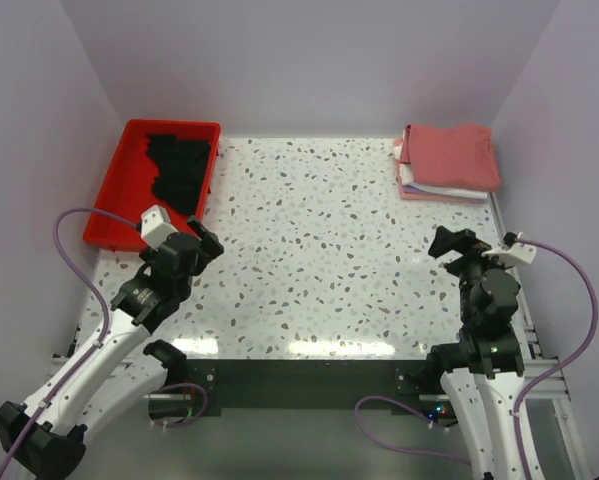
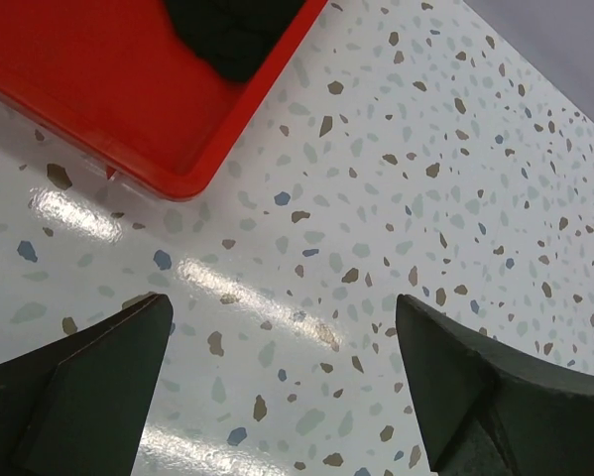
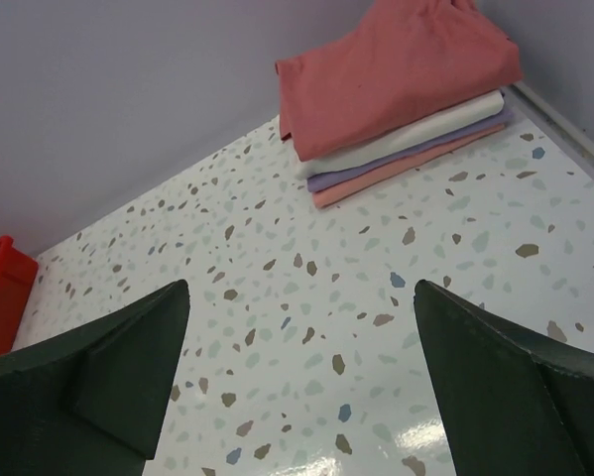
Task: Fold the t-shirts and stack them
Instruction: Grab the tshirt from the pile
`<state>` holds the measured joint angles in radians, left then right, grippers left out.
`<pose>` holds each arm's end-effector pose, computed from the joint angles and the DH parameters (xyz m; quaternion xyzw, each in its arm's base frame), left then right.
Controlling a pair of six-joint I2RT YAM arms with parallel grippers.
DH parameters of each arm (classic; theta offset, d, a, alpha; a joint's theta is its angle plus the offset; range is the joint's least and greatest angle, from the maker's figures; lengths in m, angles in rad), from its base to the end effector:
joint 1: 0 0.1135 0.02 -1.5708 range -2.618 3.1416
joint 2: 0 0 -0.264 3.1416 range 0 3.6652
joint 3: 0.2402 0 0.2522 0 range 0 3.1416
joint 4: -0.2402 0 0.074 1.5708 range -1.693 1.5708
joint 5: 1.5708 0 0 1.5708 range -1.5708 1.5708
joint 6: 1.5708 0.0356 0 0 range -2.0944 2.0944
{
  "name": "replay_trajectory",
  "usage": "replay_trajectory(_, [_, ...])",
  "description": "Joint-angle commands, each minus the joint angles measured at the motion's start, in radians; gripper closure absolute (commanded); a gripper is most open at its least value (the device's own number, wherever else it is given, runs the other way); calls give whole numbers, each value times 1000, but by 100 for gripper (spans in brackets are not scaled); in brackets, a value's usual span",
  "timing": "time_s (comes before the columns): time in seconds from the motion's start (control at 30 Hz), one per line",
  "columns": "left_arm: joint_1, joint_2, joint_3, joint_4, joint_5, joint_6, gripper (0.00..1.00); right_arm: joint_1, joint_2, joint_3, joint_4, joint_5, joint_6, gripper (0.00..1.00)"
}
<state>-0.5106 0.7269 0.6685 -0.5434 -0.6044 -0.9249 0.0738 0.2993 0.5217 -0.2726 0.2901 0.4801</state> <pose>0.1459 -0.0585 0.2761 -0.3094 0.7982 -0.0941 0.5082 0.1019 -0.0027 0.2985 0.2422 0.6822 0.0857 0.6846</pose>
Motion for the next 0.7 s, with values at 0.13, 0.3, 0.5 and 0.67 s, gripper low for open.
replay_trajectory(0.13, [6, 25, 54, -27, -33, -11, 0, 1, -43, -19, 32, 4, 32, 1])
replay_trajectory(0.3, [6, 71, 89, -30, -67, -48, 0, 0, -49, -52, 3, -45, 81, 1])
replay_trajectory(0.5, [23, 183, 157, 12, -162, -31, 0, 0, 23, -88, 81, -207, 69, 1])
replay_trajectory(0.67, [119, 336, 272, 45, -78, 66, 0, 0, 96, -46, 10, -218, 66, 1])
